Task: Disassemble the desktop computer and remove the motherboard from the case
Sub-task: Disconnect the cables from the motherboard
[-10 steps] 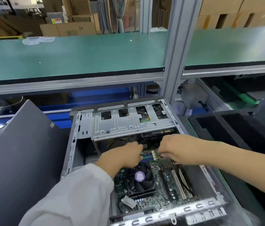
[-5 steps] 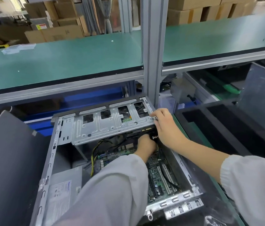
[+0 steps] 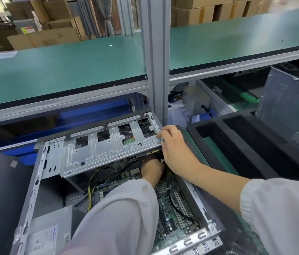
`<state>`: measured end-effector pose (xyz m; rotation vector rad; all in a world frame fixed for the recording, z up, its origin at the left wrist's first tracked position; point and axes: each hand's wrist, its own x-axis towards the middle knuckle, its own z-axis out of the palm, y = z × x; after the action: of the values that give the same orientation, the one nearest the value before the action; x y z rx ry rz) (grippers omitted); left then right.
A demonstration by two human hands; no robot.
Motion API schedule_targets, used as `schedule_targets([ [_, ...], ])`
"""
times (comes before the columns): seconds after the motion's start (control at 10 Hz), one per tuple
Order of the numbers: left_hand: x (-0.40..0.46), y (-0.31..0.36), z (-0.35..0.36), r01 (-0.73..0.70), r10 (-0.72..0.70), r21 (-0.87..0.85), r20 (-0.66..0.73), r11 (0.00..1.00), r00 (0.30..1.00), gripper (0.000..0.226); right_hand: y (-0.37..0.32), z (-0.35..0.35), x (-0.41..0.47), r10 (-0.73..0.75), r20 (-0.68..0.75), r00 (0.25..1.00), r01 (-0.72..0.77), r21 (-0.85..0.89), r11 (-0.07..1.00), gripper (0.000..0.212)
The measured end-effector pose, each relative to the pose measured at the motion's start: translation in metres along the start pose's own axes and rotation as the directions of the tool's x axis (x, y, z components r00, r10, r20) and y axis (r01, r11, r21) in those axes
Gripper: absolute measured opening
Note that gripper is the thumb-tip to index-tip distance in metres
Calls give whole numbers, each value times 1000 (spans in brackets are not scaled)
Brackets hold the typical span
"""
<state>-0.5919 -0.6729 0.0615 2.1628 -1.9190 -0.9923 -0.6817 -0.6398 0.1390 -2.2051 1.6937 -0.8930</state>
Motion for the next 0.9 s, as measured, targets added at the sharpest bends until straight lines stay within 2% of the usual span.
schedule_targets([
  [0.2, -2, -3, -8, -73, 73, 0, 70, 997, 995, 38, -1, 0, 1, -3, 11, 1000, 3, -4, 1000, 27],
  [0.5, -3, -6, -9, -104, 105, -26, 38, 994, 994, 38, -4, -3, -2, 3, 25, 1000, -3, -13, 1000, 27],
  [0.7, -5, -2, -15, -131, 129, 110, 27, 985, 991, 37, -5, -4, -1, 10, 55, 998, -8, -25, 1000, 30],
  [0.9, -8, -7, -10, -187, 186, 39, 15, 982, 982, 37, -4, -5, -1, 21, 66, 998, -20, -13, 1000, 31],
])
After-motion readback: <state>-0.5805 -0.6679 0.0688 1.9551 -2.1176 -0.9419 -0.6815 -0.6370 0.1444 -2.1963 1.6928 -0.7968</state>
